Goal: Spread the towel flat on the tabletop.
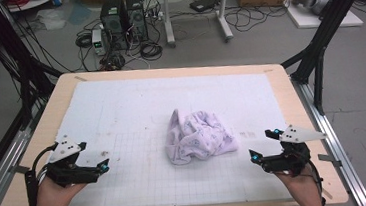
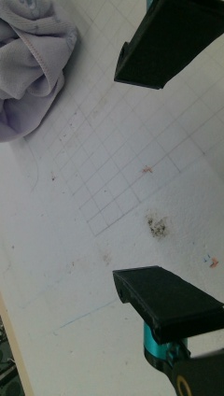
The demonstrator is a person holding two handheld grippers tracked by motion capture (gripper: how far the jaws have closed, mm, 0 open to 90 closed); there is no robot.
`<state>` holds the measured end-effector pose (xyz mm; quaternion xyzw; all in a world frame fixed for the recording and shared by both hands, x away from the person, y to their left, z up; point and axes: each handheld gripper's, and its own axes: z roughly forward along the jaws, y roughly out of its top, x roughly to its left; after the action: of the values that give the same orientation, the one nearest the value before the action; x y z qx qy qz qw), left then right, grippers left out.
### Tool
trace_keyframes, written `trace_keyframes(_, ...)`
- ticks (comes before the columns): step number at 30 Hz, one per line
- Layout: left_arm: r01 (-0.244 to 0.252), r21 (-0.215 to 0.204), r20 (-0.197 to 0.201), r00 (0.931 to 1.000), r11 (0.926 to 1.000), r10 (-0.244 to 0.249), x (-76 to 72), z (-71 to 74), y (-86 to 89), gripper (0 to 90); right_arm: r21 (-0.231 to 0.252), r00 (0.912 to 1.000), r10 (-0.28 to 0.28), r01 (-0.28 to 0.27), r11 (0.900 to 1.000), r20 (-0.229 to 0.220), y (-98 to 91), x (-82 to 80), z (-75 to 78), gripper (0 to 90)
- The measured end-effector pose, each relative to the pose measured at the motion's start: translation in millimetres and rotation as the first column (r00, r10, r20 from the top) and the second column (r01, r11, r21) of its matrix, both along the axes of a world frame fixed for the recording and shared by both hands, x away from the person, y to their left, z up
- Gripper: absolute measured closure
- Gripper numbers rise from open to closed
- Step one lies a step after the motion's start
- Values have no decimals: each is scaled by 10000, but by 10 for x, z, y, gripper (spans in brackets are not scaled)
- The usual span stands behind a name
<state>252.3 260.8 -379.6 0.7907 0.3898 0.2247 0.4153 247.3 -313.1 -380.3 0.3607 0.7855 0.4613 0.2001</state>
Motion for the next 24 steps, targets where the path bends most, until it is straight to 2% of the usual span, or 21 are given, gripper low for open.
trace_keyframes(15, 176, 12, -34, 9998, 9998, -176, 23, 43, -52, 70, 7, 10000, 94, -94, 10000, -28, 19, 29, 9, 109)
trace_keyframes(24, 643, -17, -71, 9979, 9979, -643, 66, 70, -194, 73, 26, 9993, 376, -376, 9993, -77, 149, 137, 58, 110)
